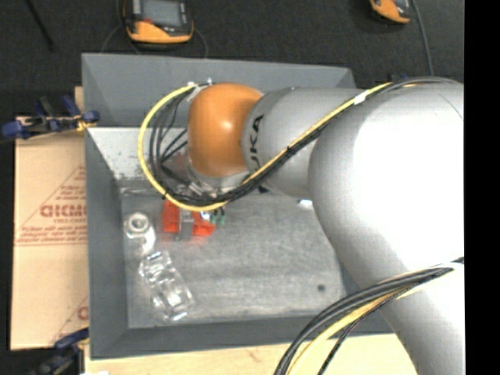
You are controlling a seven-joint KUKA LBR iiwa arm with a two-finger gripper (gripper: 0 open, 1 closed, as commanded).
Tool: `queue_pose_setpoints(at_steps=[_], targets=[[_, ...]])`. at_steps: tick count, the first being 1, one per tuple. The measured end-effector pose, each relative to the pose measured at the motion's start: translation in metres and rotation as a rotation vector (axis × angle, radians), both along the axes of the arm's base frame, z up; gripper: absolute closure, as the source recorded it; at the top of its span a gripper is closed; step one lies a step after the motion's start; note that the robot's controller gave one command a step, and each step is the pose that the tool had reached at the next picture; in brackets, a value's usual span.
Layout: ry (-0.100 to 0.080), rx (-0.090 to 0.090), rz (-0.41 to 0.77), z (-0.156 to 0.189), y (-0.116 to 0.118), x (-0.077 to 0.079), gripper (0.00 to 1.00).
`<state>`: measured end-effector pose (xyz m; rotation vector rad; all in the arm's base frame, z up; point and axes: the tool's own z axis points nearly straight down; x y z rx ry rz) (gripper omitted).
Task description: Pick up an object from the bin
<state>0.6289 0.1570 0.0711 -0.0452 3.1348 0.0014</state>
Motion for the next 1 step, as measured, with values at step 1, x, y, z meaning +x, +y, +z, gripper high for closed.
queue_pose_setpoints(at_steps=[1], targets=[[-0.009,0.000,0.046,0.3274,0.0030,0.0007,1.00]])
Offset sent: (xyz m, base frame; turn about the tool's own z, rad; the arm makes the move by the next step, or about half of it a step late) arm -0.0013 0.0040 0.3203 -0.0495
